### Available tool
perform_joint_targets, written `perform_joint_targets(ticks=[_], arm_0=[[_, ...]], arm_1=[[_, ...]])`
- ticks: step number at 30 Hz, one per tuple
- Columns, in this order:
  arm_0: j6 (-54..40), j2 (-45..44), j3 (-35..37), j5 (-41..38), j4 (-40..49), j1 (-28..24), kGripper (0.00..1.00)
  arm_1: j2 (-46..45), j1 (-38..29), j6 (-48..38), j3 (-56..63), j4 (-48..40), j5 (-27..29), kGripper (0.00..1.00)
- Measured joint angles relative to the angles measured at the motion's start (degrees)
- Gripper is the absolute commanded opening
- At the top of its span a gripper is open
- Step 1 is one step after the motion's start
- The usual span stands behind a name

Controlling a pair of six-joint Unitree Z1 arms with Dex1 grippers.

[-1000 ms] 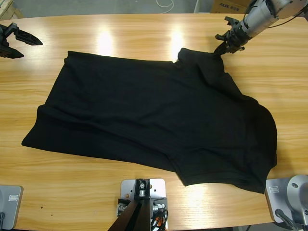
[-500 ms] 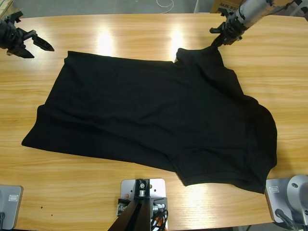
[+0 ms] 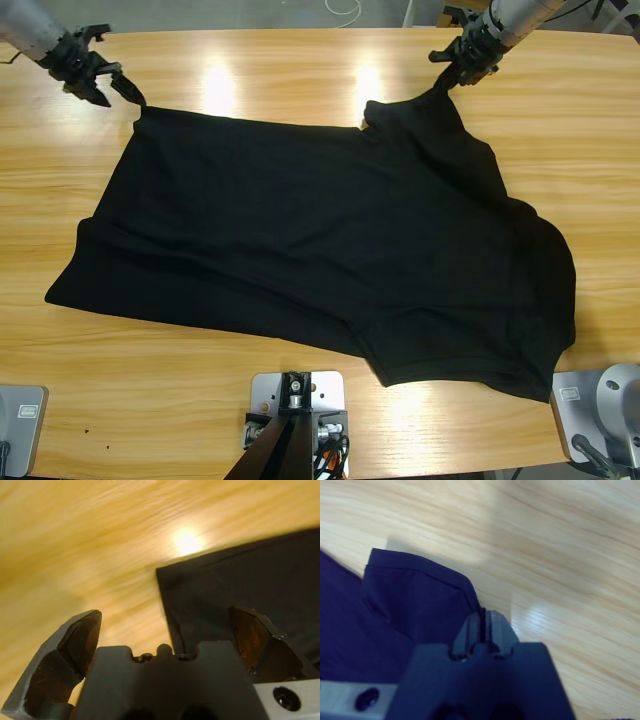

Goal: Fold clothes

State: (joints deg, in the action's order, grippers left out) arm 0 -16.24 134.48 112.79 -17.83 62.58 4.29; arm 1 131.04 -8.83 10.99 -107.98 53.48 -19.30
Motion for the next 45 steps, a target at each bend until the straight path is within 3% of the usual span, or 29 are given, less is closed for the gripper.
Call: perform_joint_targets(ticks=[10,17,19,21,23,36,40,43,45], arm_0=[[-23.3,2.2,2.3,0.0,1.7,3.5,1.0],[-28.1,3.4,3.3,6.2,2.1,6.2,0.971],[-28.3,3.5,3.6,7.4,2.1,6.2,0.813],[-28.3,3.6,4.2,8.3,2.2,6.2,0.559],[-28.3,4.0,5.3,9.0,2.6,6.2,0.485],[-28.2,5.3,10.3,5.8,6.4,6.3,0.504],[-28.2,5.8,10.3,6.3,6.9,6.9,0.674],[-28.2,6.0,10.4,7.6,6.9,7.3,0.754],[-28.2,6.2,10.6,8.5,6.9,7.4,0.757]], arm_1=[[0.0,1.2,0.7,-0.6,0.0,0.0,0.0],[0.0,3.0,0.8,-0.6,0.0,-0.1,0.0],[0.0,3.1,0.8,-0.6,0.0,-0.1,0.0],[0.0,3.2,0.8,-0.6,0.0,-0.1,0.0],[0.0,3.2,0.8,-0.6,0.0,-0.1,0.0],[0.0,3.2,0.8,-0.6,0.0,-0.1,0.0],[0.0,3.2,0.8,-0.6,0.0,-0.1,0.0],[0.0,3.3,0.8,-0.6,0.0,-0.2,0.0],[0.0,3.4,0.8,-0.6,0.0,-0.2,0.0]])
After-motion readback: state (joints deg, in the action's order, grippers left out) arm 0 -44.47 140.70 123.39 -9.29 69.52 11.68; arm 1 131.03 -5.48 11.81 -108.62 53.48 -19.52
